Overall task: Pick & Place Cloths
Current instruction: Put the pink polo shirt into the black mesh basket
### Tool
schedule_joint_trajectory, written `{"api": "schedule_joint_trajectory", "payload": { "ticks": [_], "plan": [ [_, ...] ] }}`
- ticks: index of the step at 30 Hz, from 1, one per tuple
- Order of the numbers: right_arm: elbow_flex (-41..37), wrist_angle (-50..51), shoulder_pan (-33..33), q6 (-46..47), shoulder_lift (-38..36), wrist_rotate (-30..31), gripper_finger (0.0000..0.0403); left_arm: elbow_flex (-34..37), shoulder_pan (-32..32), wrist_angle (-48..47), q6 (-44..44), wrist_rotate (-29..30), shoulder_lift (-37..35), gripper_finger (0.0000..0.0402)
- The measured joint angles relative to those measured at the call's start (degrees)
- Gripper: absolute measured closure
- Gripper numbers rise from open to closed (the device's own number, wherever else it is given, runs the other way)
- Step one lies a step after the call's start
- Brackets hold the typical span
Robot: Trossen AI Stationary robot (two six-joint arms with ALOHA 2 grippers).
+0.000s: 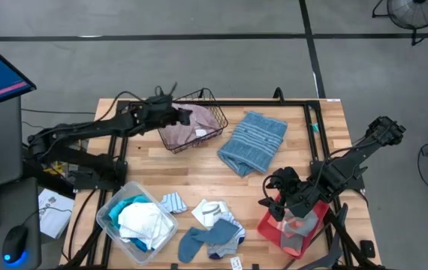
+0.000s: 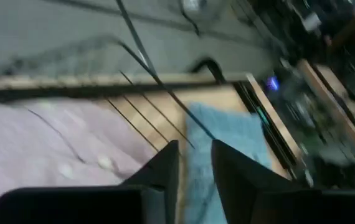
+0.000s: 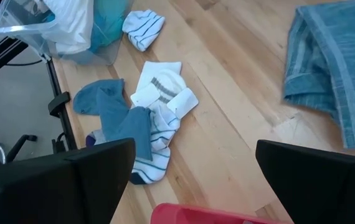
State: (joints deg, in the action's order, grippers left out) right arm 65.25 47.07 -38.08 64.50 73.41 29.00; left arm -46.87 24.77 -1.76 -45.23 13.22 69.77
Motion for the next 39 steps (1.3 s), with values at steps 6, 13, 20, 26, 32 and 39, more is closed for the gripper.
{"api": "schedule_joint_trajectory", "payload": {
  "ticks": [6, 13, 20, 26, 32, 39],
  "plan": [
    [0.0, 0.0, 0.0, 0.0, 0.0, 1.1, 0.0075, -0.1, 0.8, 2.9, -1.7, 3.9, 1.1, 0.0396],
    [0.0, -0.5, 0.0, 0.0, 0.0, 1.1, 0.0075, 0.0, 3.0, 0.3, -4.9, 3.9, 5.4, 0.0401],
    [0.0, -1.0, 0.0, 0.0, 0.0, 1.1, 0.0075, 0.0, 4.0, 0.2, -5.0, 1.4, 12.5, 0.0401],
    [0.0, -1.0, 0.0, 0.0, 0.0, 1.1, 0.0075, 0.0, 3.9, 0.7, -7.1, 1.3, 20.2, 0.0401],
    [0.0, -1.0, 0.0, 0.0, 0.0, 1.1, 0.0075, -0.1, 4.6, 1.2, -10.7, -0.4, 25.7, 0.0401],
    [0.0, -1.1, 0.0, 0.0, 0.0, 1.1, 0.0075, -0.2, 4.7, 3.4, -12.1, -5.6, 30.4, 0.0401]
  ]
}}
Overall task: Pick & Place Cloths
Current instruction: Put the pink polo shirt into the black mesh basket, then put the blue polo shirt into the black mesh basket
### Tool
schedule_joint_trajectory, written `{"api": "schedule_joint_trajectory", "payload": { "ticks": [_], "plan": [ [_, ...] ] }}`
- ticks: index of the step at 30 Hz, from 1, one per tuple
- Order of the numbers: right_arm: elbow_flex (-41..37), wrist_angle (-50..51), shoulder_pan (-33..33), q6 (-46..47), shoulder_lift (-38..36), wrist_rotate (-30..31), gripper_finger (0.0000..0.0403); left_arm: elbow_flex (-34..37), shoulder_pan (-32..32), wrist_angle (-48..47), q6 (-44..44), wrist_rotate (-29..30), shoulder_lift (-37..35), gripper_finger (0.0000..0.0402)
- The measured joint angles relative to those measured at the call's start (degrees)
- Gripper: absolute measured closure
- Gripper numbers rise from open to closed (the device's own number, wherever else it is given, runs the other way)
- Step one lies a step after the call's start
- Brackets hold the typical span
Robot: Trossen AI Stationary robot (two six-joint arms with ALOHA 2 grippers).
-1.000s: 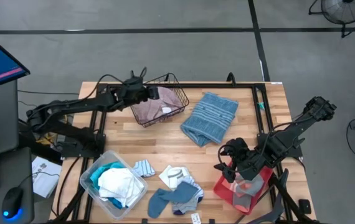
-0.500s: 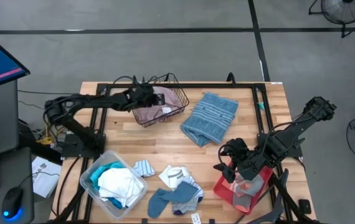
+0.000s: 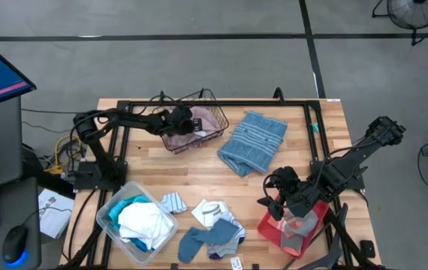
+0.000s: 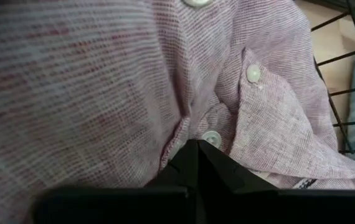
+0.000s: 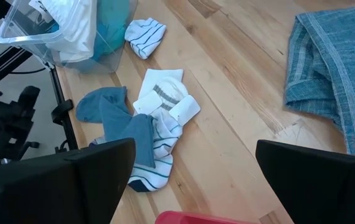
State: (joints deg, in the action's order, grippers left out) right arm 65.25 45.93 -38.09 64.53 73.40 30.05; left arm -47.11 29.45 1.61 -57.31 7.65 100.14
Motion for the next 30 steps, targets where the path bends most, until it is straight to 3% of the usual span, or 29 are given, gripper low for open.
{"api": "schedule_joint_trajectory", "payload": {
  "ticks": [3, 7, 14, 18, 23, 27, 30],
  "plan": [
    [0.0, -0.1, 0.0, 0.0, 0.0, 0.0, 0.0075, 0.2, 0.0, 0.3, 0.2, -1.0, -1.0, 0.0397],
    [0.0, -0.2, 0.0, 0.0, 0.0, 0.0, 0.0075, 0.3, -0.2, 1.5, 6.8, -1.8, -5.6, 0.0373],
    [0.0, -1.5, 0.0, 0.0, 0.0, 0.0, 0.0075, 0.3, -1.9, 2.7, 12.9, -5.4, -18.5, 0.0289],
    [0.0, -1.8, 1.2, 1.2, 0.0, -0.1, 0.0075, 0.3, -3.5, 3.6, 14.9, -11.5, -27.5, 0.024],
    [0.0, 0.6, 8.8, 8.3, 0.0, -1.9, 0.0075, 0.3, -6.5, 4.2, 14.9, -13.5, -41.2, 0.0206],
    [0.0, 2.8, 18.5, 4.4, 0.0, -8.3, 0.0075, 0.3, -9.0, 4.5, 14.9, -13.5, -50.8, 0.02],
    [0.7, 10.8, 27.2, 6.1, 0.0, -11.0, 0.0075, 0.2, -10.9, 4.5, 14.9, -13.5, -55.9, 0.0202]
  ]
}}
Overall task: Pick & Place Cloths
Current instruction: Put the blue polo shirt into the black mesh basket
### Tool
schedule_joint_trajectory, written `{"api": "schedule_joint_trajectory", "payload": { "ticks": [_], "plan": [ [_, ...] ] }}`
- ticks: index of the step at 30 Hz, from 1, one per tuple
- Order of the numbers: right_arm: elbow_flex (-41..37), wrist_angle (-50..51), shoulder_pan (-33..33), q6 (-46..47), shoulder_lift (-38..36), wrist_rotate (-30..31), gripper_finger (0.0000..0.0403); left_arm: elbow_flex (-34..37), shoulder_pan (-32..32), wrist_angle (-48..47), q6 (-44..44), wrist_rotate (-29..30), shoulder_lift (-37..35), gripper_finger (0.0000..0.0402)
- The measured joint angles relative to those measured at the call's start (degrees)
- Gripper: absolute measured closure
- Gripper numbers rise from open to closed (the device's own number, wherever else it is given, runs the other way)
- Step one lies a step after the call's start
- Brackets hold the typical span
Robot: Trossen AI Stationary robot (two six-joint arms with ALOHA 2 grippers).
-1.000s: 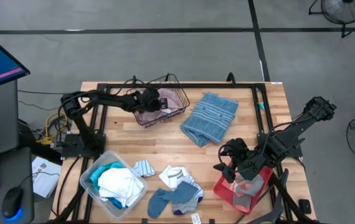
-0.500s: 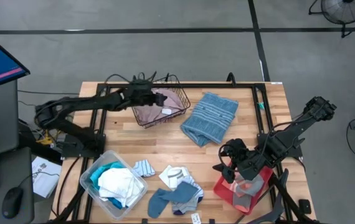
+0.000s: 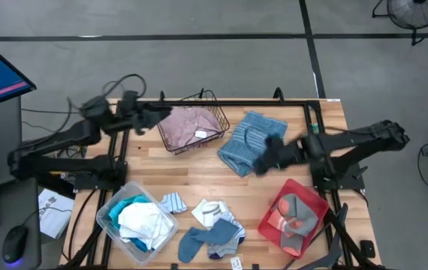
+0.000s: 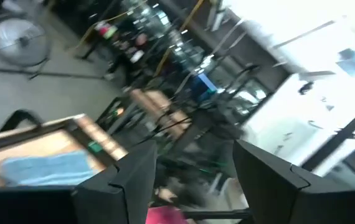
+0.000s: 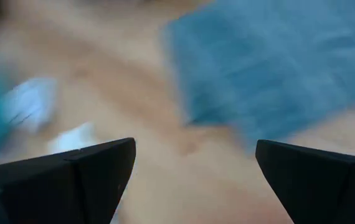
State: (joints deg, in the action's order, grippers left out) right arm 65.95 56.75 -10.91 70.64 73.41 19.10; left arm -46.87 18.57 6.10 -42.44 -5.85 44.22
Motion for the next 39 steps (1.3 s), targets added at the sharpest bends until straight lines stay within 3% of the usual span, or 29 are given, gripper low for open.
{"api": "schedule_joint_trajectory", "payload": {
  "ticks": [7, 14, 20, 25, 32, 39],
  "plan": [
    [0.5, 12.9, 18.9, 0.8, 0.0, 1.7, 0.0075, 0.0, -3.2, -0.1, 0.2, 0.0, -5.7, 0.021],
    [-4.7, 12.9, 28.2, 6.5, 0.0, -0.3, 0.0075, 0.0, -5.1, -0.2, 0.2, -0.7, -5.4, 0.0211],
    [-12.9, 5.5, 27.3, 16.3, 0.0, -4.3, 0.0075, 0.0, -6.1, -0.2, 0.2, -1.7, -5.4, 0.0211],
    [-20.7, -8.2, 24.4, 25.6, 0.0, -3.7, 0.0075, 0.0, -6.1, -0.2, 0.2, -1.8, -5.5, 0.0211],
    [-29.1, -17.2, 21.9, 39.4, 0.0, -2.6, 0.0075, 0.0, -6.1, -0.1, 0.2, -3.7, -5.5, 0.0211],
    [-31.7, -26.9, 22.3, 40.9, 5.7, -3.1, 0.0075, 0.0, -6.0, -0.1, 0.2, -3.7, -5.5, 0.0211]
  ]
}}
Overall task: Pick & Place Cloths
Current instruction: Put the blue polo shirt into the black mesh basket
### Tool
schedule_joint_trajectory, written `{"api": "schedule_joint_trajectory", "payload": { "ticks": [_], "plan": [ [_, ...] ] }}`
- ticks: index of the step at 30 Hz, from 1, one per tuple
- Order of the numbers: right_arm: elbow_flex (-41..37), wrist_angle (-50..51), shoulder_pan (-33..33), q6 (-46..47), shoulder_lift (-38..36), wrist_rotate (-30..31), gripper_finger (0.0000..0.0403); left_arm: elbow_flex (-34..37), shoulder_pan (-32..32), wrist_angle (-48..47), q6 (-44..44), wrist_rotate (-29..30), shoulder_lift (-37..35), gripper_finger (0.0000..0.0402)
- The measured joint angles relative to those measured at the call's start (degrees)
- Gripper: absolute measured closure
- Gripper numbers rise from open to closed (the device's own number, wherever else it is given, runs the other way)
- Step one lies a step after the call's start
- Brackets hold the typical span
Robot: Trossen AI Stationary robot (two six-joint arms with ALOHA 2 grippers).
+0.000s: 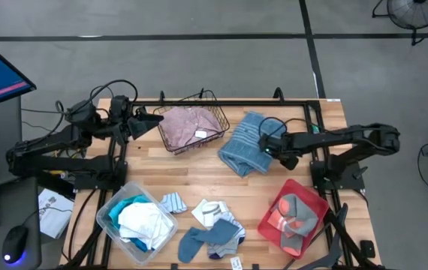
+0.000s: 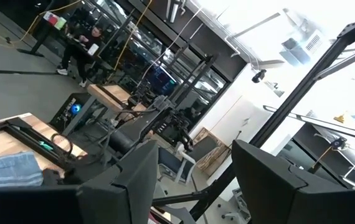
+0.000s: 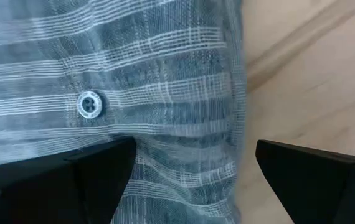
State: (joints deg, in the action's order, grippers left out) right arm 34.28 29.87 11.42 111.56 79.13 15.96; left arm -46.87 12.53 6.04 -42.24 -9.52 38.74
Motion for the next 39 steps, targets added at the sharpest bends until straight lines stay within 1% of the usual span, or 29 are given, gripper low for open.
{"api": "schedule_joint_trajectory", "payload": {
  "ticks": [3, 6, 8, 10, 12, 14, 20, 21, 22, 23, 25, 27, 29, 31, 34, 39],
  "plan": [
    [0.4, -1.5, -0.3, 1.3, 4.5, 0.2, 0.0075, 0.0, 0.0, 0.0, 0.0, 0.0, 0.0, 0.0211],
    [2.8, -2.6, -0.5, 1.2, 8.2, 1.0, 0.0076, 0.0, 0.0, 0.0, 0.0, 0.0, 0.0, 0.0211],
    [5.1, -2.5, -0.3, -1.0, 10.5, 1.2, 0.0086, 0.0, 0.0, 0.0, 0.0, 0.0, 0.0, 0.0211],
    [7.2, -1.7, 0.5, -3.9, 12.3, 0.5, 0.0108, 0.0, 0.0, 0.0, 0.0, 0.0, 0.0, 0.0211],
    [8.9, -0.6, 1.2, -5.5, 14.2, -0.4, 0.0139, 0.0, 0.0, 0.0, 0.0, 0.0, 0.0, 0.0211],
    [9.9, 0.5, 1.7, -6.7, 15.3, -1.5, 0.018, 0.0, 0.0, 0.0, 0.0, 0.0, 0.0, 0.0211],
    [9.9, -0.4, 1.2, -8.6, 16.1, -1.2, 0.0341, 0.0, 0.0, -0.2, 0.0, 0.0, 0.0, 0.0211],
    [9.9, -0.7, 1.2, -9.6, 16.1, -1.0, 0.0365, 0.0, 0.0, -0.2, 0.0, 0.0, 0.0, 0.0211],
    [9.7, -1.0, 1.2, -10.7, 15.6, -0.9, 0.0379, 0.0, 0.0, -0.3, 0.0, 0.0, 0.0, 0.0211],
    [9.6, -1.4, 1.0, -11.6, 15.0, -1.0, 0.0385, 0.0, 0.0, -0.4, 0.0, 0.0, 0.0, 0.0211],
    [9.5, -1.4, 0.3, -12.2, 13.4, -0.4, 0.0381, 0.0, 0.0, -0.7, 0.0, 0.0, 0.0, 0.0211],
    [9.2, 1.8, -0.3, -12.7, 10.5, -0.1, 0.0379, 0.0, 0.0, -0.8, 0.0, 0.0, 0.0, 0.0211],
    [9.3, 4.1, -1.1, -14.5, 7.1, 0.8, 0.0387, 0.0, 0.0, -0.8, 0.0, 0.0, 0.0, 0.0211],
    [9.4, 7.3, -2.2, -15.8, 3.4, 2.9, 0.0387, 0.0, 0.0, -0.9, 0.0, 0.0, 0.0, 0.0211],
    [9.4, 11.3, -4.1, -14.8, -2.1, 6.6, 0.0387, 0.0, 0.0, -0.9, 0.0, 0.0, 0.0, 0.0211],
    [9.5, 12.9, -7.3, -13.2, -10.1, 13.2, 0.0387, 0.0, 0.0, -0.9, 0.0, 0.0, 0.0, 0.0211]
  ]
}}
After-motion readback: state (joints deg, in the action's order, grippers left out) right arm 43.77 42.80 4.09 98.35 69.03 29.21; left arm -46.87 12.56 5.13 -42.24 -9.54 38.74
